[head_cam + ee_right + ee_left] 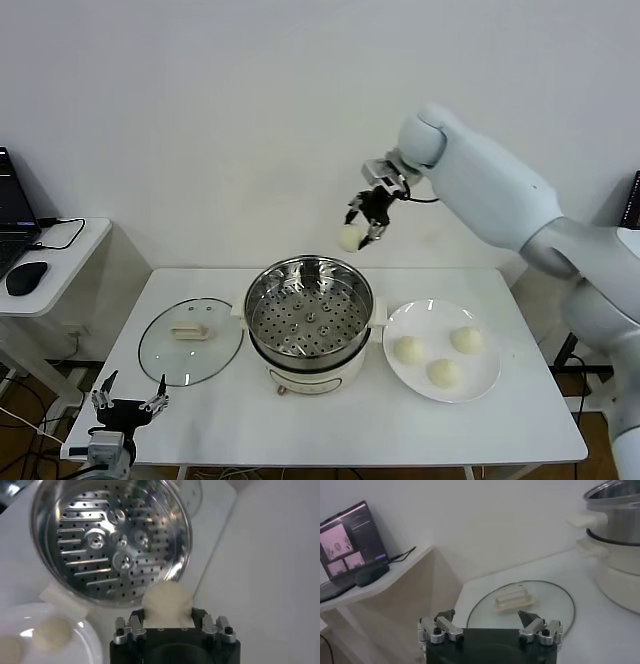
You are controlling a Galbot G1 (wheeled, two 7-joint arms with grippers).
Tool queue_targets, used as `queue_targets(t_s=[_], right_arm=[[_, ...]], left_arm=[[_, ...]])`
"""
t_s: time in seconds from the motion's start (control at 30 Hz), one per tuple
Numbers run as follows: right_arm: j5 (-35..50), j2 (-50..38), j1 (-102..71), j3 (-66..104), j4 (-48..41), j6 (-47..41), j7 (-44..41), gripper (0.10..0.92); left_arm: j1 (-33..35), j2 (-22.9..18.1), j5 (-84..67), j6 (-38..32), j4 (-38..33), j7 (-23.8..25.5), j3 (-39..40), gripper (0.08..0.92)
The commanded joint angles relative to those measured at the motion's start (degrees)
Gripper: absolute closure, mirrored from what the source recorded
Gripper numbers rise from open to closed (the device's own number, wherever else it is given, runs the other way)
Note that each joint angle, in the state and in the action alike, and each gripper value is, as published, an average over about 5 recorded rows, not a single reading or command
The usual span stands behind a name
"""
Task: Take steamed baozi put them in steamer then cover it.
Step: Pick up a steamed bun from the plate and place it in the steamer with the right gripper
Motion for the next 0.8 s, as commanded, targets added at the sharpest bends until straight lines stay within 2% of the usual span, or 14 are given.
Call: queue_targets(t_s=[0.03,0.23,0.43,0.57,0.8], right_arm=[[-1.1,3.9,2.3,-4.3,2.6,11.7,0.3,0.428],[-7.0,4.5,0.3,-7.0,3.7,19.9,6.2,0.426],[-16.4,5.4,-1.3,-7.7,2.5,27.0,12.0,0.423],[-15.9,6.5,-2.6,-8.3,-0.3,28.6,13.3,0.423],[-13.1,6.6,-3.4,-9.8,-0.1,27.9,12.6,0.423]], left_arm=[[0.1,-0.1,0.2,0.0,-0.1,0.0,-0.1,0.177],[0.5,-0.9,1.3,-0.3,-0.3,-0.1,0.3,0.177],[0.8,-1.5,2.2,-0.6,-0.3,-0.3,0.6,0.177],[0.9,-1.5,2.2,-0.6,-0.1,-0.3,0.6,0.177],[1.0,-1.5,1.7,-0.4,-0.2,0.1,0.5,0.177]])
